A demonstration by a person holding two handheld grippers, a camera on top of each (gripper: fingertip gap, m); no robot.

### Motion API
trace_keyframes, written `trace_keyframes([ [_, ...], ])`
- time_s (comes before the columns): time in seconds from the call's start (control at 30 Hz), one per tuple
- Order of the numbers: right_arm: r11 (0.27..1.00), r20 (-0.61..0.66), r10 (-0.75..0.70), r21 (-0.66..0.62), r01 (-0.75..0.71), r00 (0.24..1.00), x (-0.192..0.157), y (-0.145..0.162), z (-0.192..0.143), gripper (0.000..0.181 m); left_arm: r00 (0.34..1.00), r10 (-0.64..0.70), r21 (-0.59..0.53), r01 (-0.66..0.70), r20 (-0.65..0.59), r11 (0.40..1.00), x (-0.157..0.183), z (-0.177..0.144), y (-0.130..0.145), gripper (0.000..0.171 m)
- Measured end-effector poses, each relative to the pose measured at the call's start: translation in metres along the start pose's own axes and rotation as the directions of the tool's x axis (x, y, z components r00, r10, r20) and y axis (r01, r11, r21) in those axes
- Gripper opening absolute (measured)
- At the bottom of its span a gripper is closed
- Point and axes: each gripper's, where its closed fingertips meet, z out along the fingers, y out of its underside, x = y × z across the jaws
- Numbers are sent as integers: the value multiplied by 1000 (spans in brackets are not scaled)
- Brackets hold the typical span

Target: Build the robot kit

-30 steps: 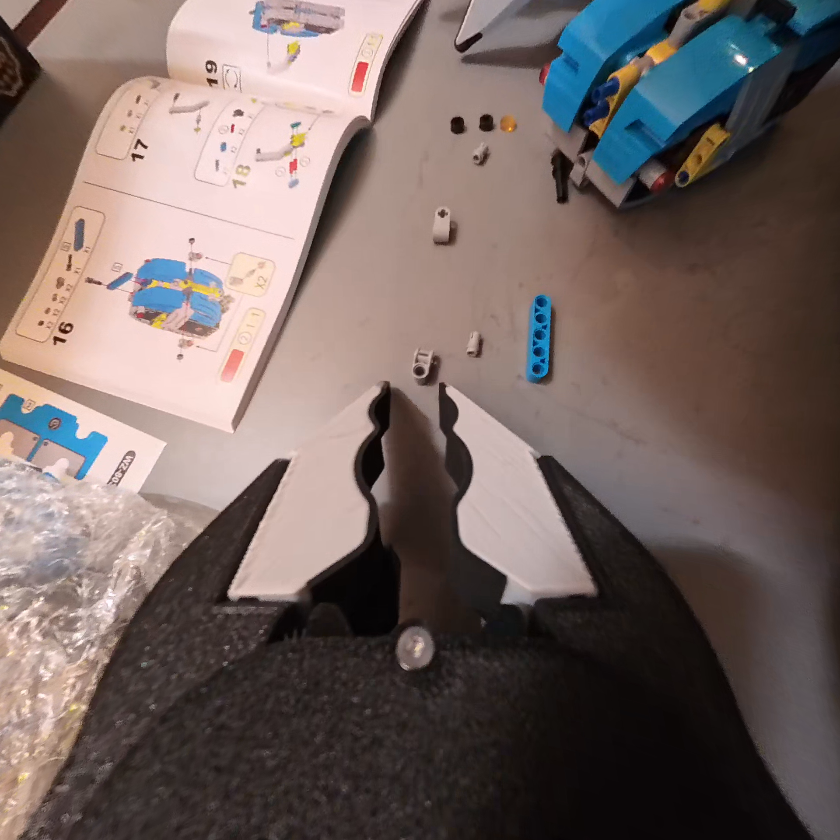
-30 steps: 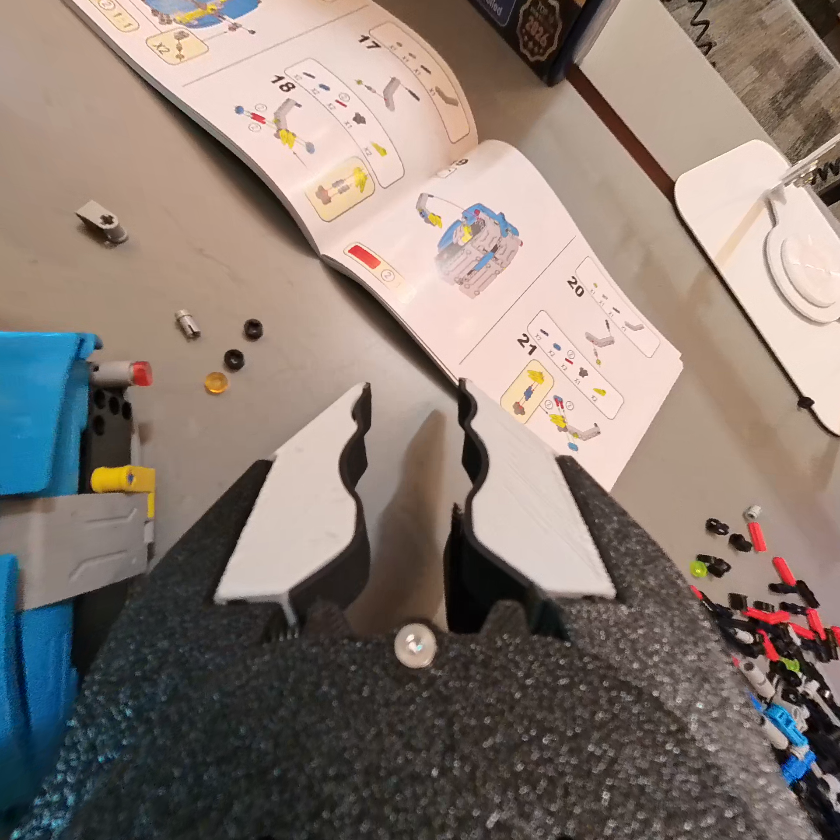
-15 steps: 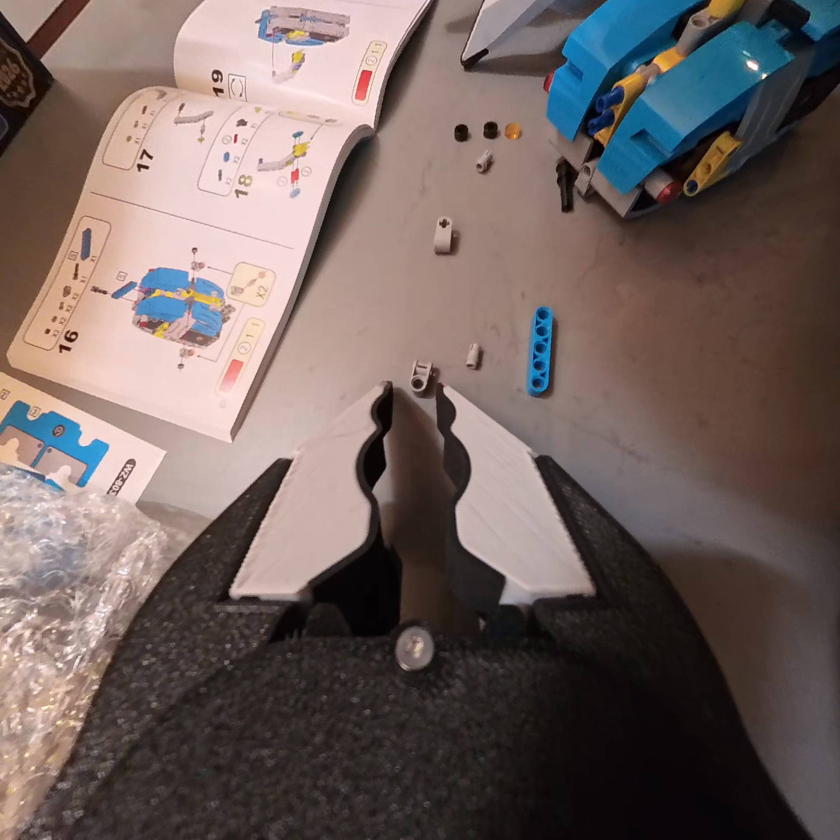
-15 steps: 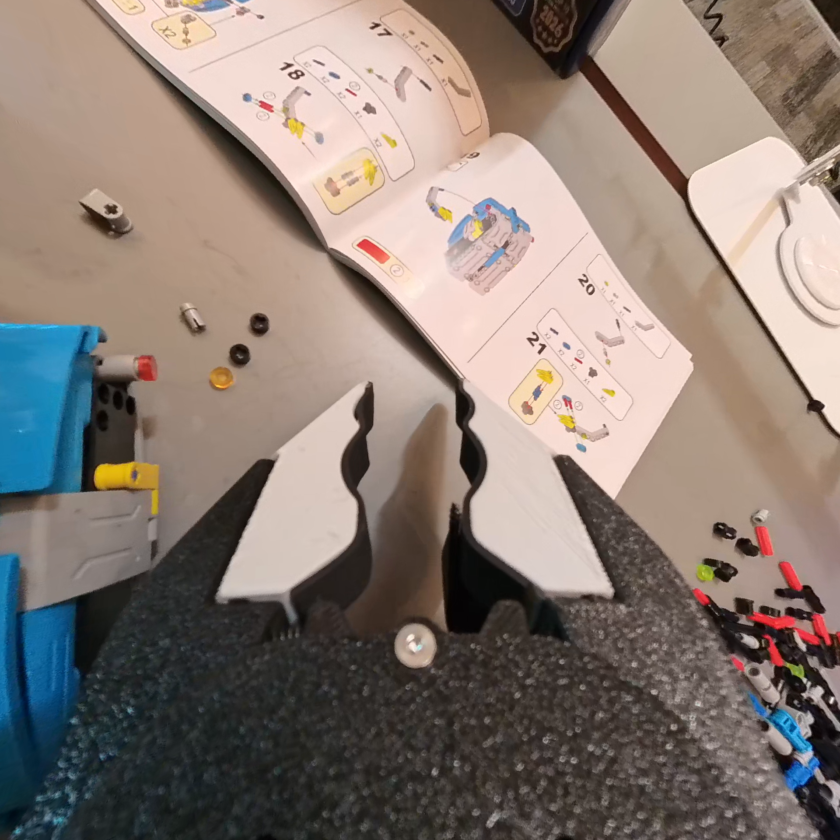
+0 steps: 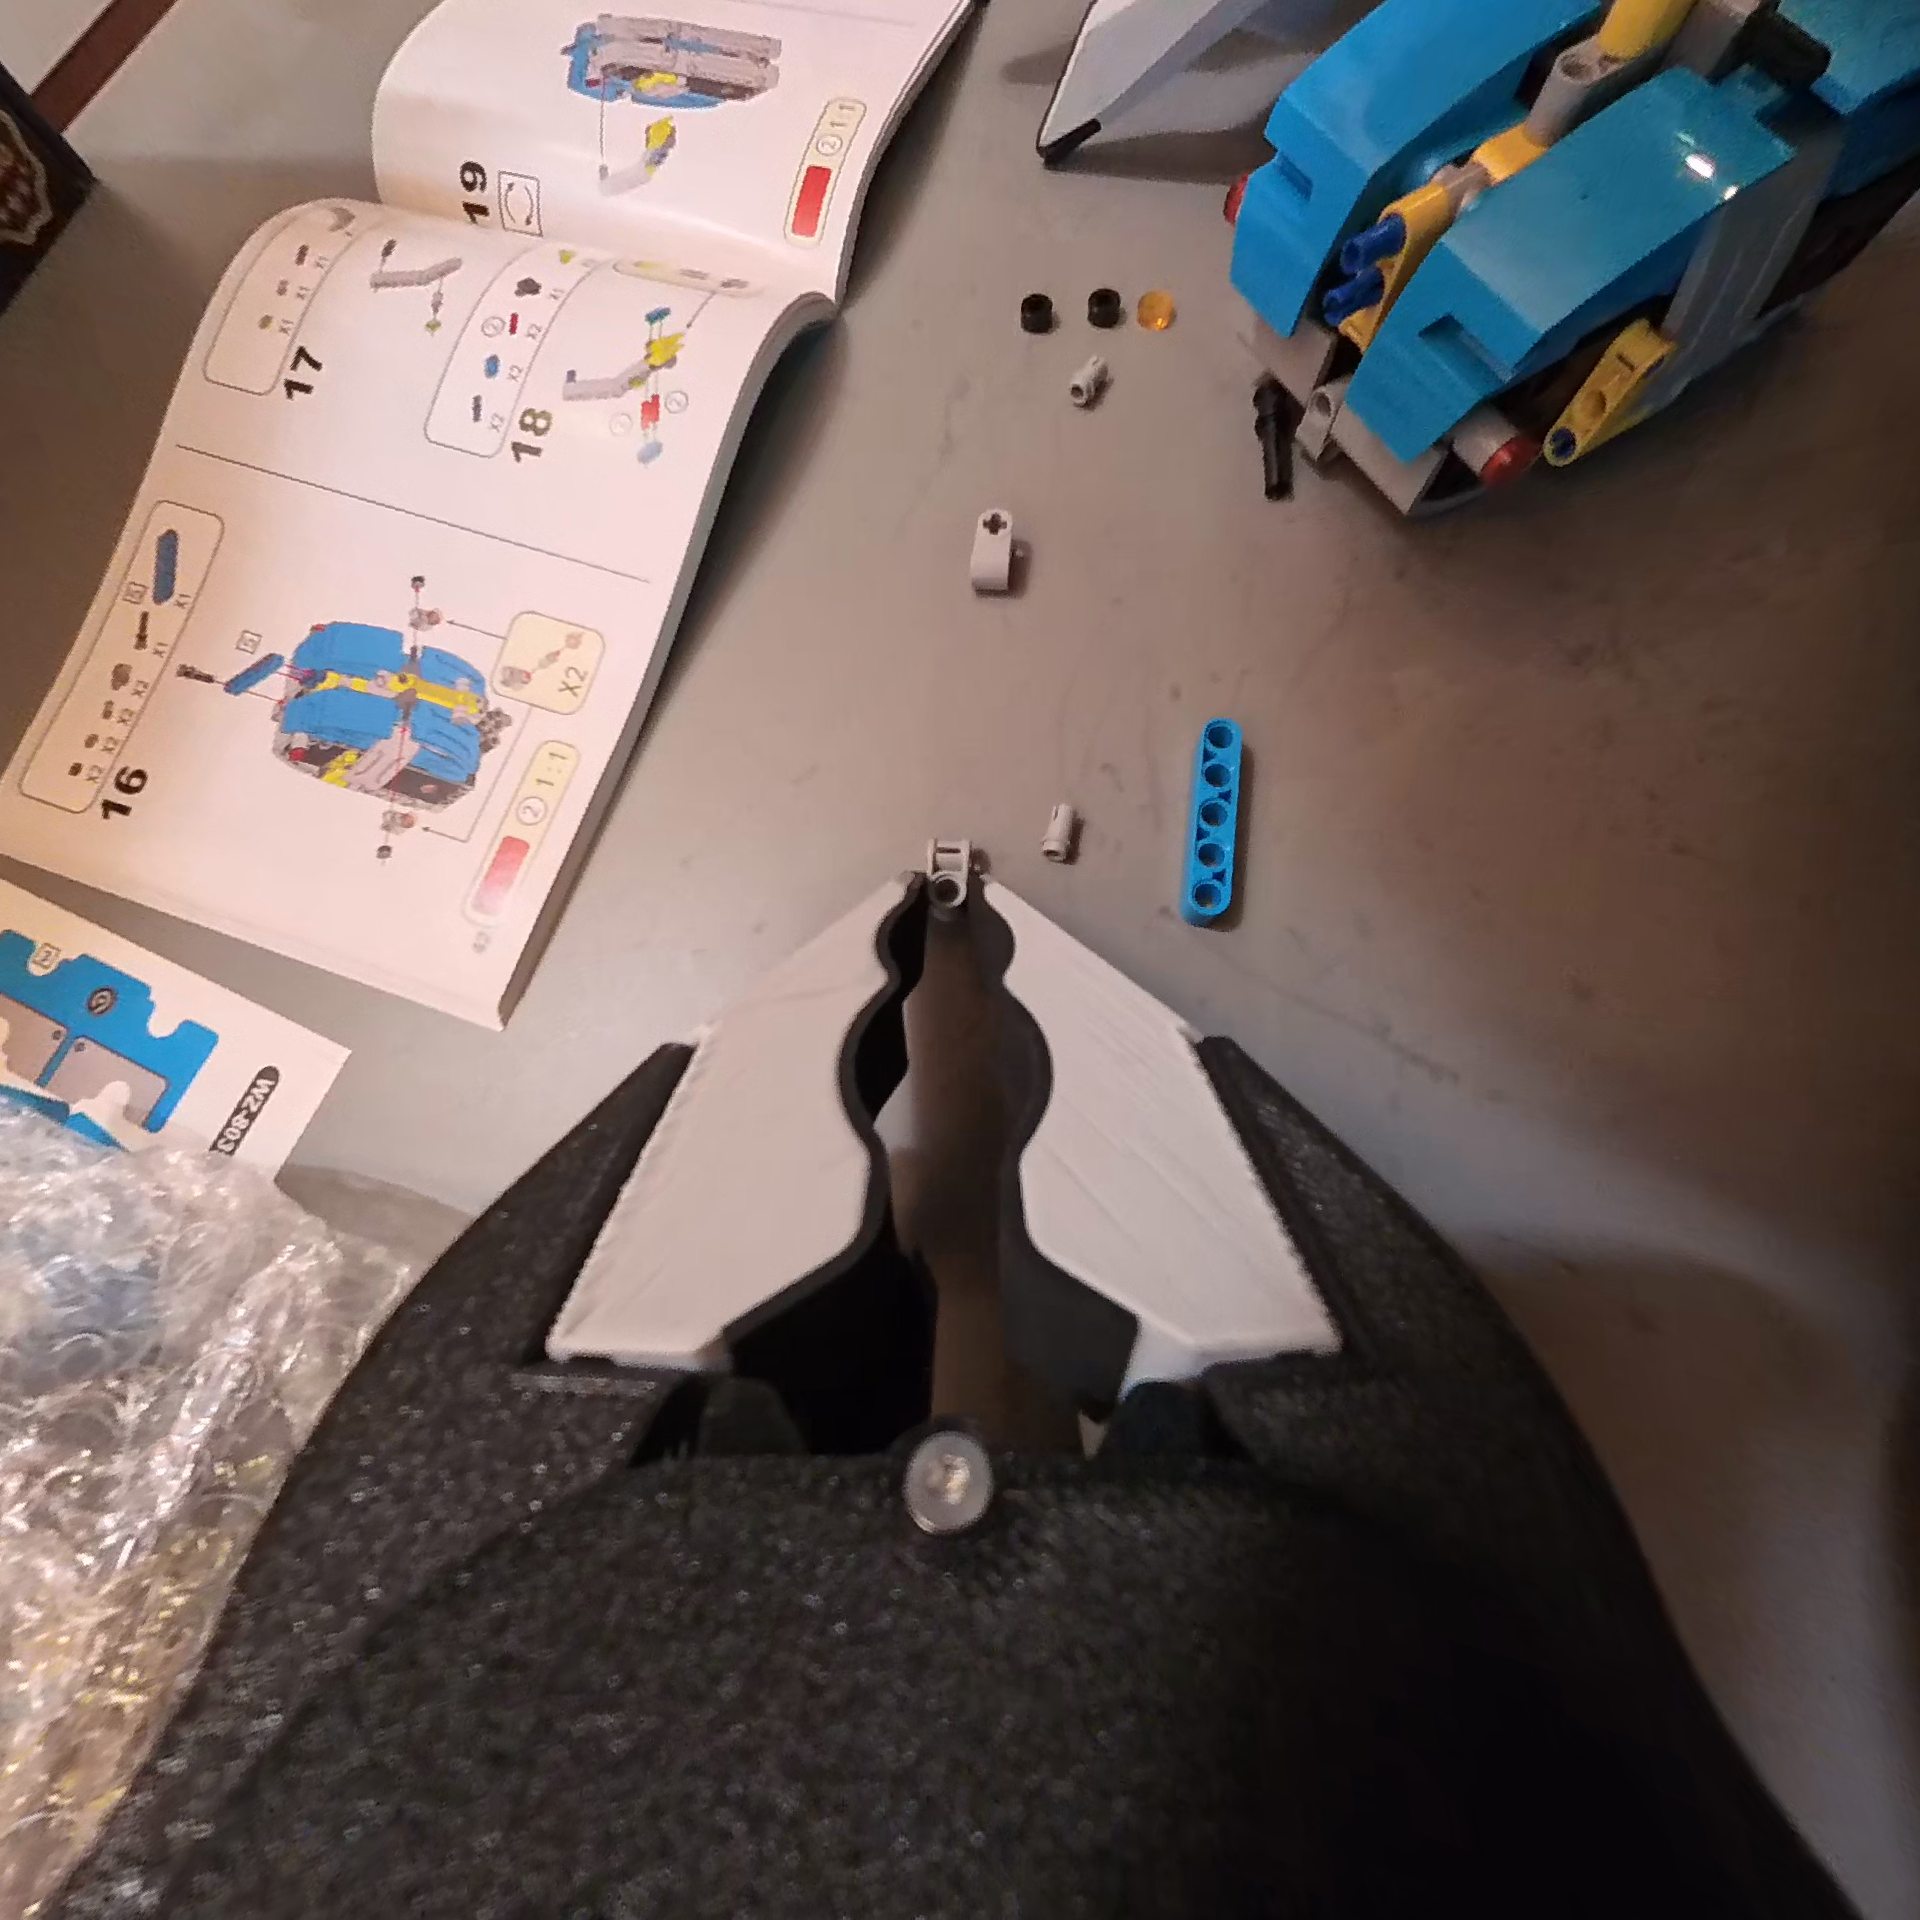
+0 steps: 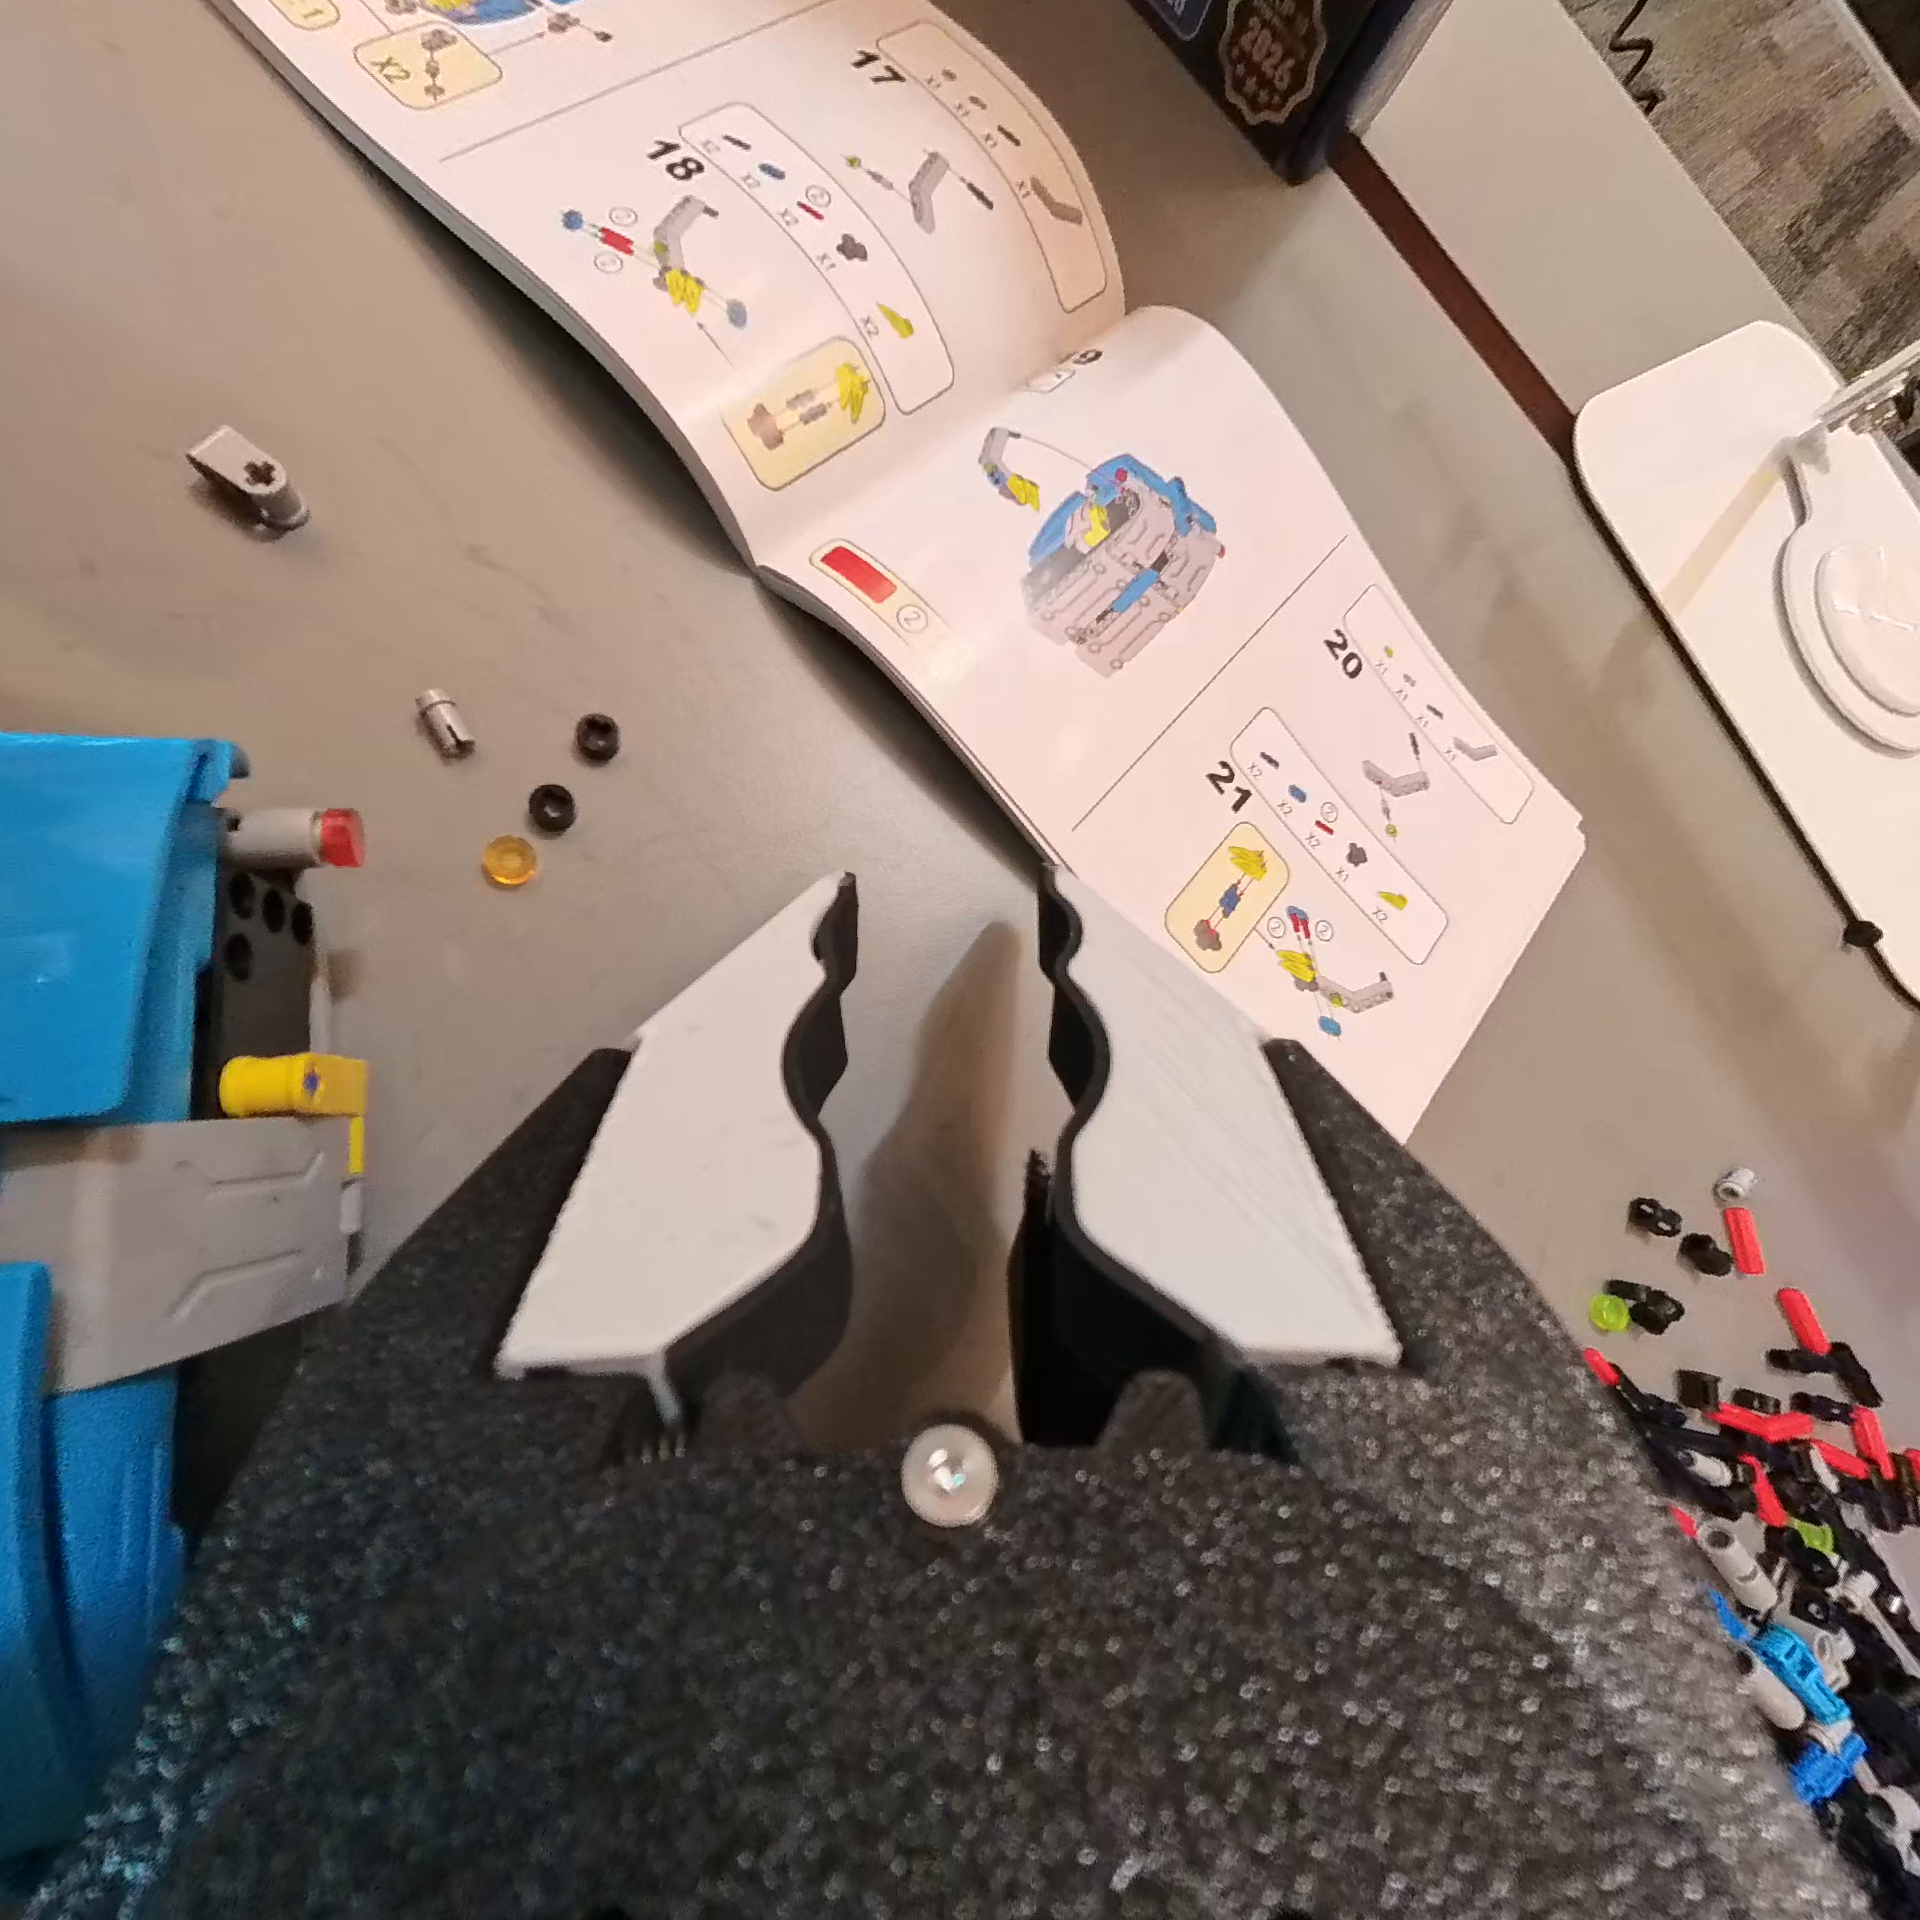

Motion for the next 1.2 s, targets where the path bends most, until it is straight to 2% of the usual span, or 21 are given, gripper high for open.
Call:
trace_keyframes([
  [0.17, 1000, -1, 1, -1, -1, 1000, 0, 0, 0, 34, 999, 17, 13, -17, 29, 1000, -2, -1, -2, 7],
  [0.23, 999, 83, 41, 7, -42, 996, -11, -3, -3, 23, 999, 34, 76, -36, 27, 996, 2, -7, -10, 7],
  [0.33, 982, 221, 136, 102, -161, 966, -24, -26, -17, 22, 999, 22, 182, -26, 23, 983, 5, -15, -27, 7],
  [0.4, 950, 330, 187, 179, -256, 925, -31, -48, -31, 22, 998, 15, 238, -28, 56, 971, 3, -17, -38, 7],
  [0.5, 876, 571, 254, 207, -436, 781, -50, -88, -55, 28, 990, 45, 331, -87, 131, 940, 4, -19, -59, 7],
  [0.53, 860, 615, 254, 209, -466, 746, -53, -100, -62, 29, 983, 83, 351, -137, 164, 926, 6, -19, -65, 7],
  [0.6, 866, 702, 247, 150, -477, 668, -65, -114, -71, 33, 937, 188, 370, -294, 296, 881, 4, -20, -76, 7],
  [0.63, 873, 737, 245, 115, -475, 630, -71, -120, -73, 37, 889, 241, 351, -385, 390, 853, -1, -20, -81, 7],
  [0.73, 890, 769, 245, 64, -452, 590, -77, -132, -63, 36, 716, 336, 276, -592, 612, 757, -17, -24, -100, 7],
  [0.77, 891, 792, 251, 36, -453, 557, -79, -136, -59, 36, 682, 349, 253, -619, 643, 744, -19, -24, -102, 7],
  [0.87, 884, 870, 237, -9, -467, 432, -91, -149, -59, 40, 643, 343, 250, -649, 685, 718, -16, -32, -106, 7],
  [0.93, 894, 884, 189, 25, -447, 427, -102, -150, -59, 37, 641, 329, 272, -656, 693, 704, -13, -38, -108, 7],
  [1.03, 916, 855, 138, 82, -393, 499, -114, -148, -52, 38, 677, 300, 328, -636, 672, 699, -10, -43, -113, 7],
  [1.13, 909, 869, 119, 98, -404, 480, -119, -153, -57, 31, 708, 285, 362, -613, 646, 702, -6, -44, -114, 7],
  [1.2, 901, 864, 121, 111, -420, 488, -116, -154, -58, 24, 692, 286, 359, -629, 663, 690, -5, -48, -115, 7],
])
